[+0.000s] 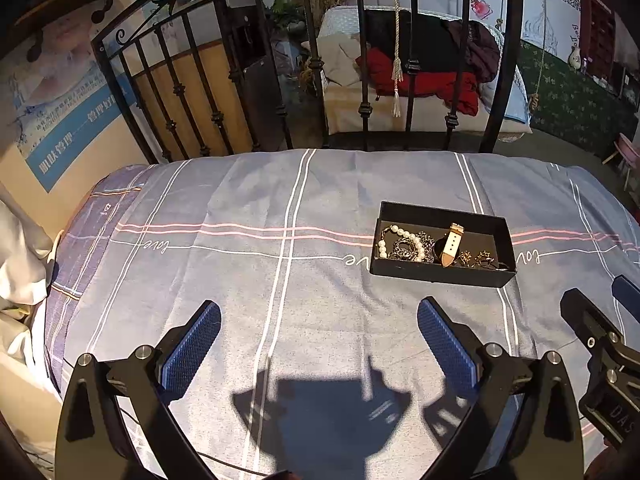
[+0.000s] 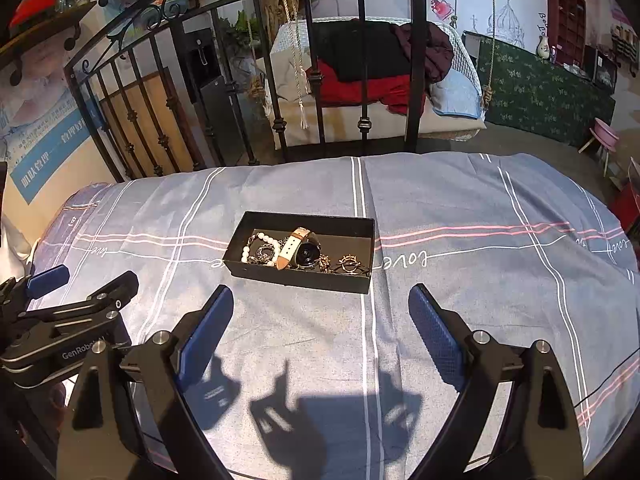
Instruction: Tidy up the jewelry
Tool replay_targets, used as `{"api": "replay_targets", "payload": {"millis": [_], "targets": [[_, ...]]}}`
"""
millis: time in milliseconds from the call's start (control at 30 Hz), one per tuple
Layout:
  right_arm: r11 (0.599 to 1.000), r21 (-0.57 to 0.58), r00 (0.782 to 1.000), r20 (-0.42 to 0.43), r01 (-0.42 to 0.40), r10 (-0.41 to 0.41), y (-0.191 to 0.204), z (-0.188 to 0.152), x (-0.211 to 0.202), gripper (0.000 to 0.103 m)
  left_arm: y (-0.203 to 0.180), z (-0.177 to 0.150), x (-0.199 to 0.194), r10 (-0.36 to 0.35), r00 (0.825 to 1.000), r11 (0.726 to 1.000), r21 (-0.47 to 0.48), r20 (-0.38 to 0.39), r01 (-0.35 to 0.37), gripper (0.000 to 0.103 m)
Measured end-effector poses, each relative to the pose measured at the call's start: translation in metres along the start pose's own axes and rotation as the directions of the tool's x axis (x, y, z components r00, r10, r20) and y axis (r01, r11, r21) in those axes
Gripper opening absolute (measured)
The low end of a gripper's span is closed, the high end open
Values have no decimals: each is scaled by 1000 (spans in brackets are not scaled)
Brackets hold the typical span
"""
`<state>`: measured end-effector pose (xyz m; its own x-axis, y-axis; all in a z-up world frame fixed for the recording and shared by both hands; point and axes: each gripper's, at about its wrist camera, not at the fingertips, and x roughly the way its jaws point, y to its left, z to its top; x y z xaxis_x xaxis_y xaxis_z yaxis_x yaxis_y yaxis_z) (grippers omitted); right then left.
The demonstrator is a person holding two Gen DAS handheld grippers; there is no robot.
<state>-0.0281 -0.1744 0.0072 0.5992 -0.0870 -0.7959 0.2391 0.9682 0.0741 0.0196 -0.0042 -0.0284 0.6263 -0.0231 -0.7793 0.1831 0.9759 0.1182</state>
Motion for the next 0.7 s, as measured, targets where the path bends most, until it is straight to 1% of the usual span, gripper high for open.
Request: {"api": "replay_targets", "payload": {"millis": [300,700], "targets": [[1000,1,1000,-2,2,-2,0,-1,0,88,2,0,1,-24,1000,1000,-21,-9,24,97],[1000,-3,1000,2,2,-2,-1,1,-1,88,1,3,-1,-25,1000,1000,-15,1,25,97]]}}
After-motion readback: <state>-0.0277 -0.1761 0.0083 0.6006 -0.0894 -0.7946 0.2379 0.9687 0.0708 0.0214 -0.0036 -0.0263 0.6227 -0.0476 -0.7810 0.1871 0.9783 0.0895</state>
